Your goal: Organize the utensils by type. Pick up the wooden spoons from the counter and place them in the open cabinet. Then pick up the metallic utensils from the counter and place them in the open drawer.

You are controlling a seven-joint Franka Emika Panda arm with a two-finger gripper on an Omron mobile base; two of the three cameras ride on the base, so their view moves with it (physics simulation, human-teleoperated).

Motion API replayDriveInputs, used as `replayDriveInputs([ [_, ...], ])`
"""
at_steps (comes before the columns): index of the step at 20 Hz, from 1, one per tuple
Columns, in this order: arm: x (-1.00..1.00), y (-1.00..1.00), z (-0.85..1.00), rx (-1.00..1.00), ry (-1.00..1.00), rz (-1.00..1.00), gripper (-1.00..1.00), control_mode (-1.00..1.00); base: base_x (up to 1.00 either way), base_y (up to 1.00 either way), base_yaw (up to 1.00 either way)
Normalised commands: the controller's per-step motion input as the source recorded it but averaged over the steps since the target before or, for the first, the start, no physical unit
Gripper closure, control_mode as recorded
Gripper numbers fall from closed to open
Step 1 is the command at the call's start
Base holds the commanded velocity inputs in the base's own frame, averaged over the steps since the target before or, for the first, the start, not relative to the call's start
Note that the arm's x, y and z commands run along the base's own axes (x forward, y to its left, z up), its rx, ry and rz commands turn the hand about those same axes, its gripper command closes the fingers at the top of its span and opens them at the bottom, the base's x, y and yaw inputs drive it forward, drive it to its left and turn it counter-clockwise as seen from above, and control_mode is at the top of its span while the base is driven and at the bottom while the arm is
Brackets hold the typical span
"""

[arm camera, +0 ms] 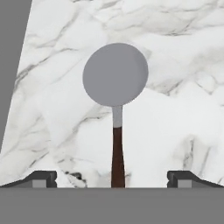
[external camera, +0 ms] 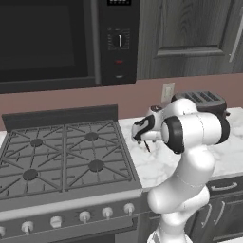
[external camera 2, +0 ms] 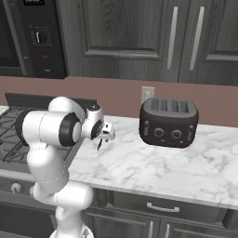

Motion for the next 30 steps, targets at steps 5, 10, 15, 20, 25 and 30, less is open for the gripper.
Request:
replayDriveInputs([
  [5,0.20,-0.01,-0.18,0.00,0.00,0.00,-1.00,-1.00,0.00,0.00,0.00],
  [10,0.23,-0.01,-0.12,0.00,0.00,0.00,-1.00,-1.00,0.00,0.00,0.00],
  [15,0.18,-0.02,-0.16,0.00,0.00,0.00,-1.00,-1.00,0.00,0.00,0.00],
  [20,0.14,-0.01,-0.21,0.00,0.00,0.00,-1.00,-1.00,0.00,0.00,0.00],
  [25,0.07,0.00,-0.24,0.00,0.00,0.00,-1.00,-1.00,0.00,0.00,0.00],
  [30,0.00,0.00,-0.26,0.00,0.00,0.00,-1.00,-1.00,0.00,0.00,0.00],
])
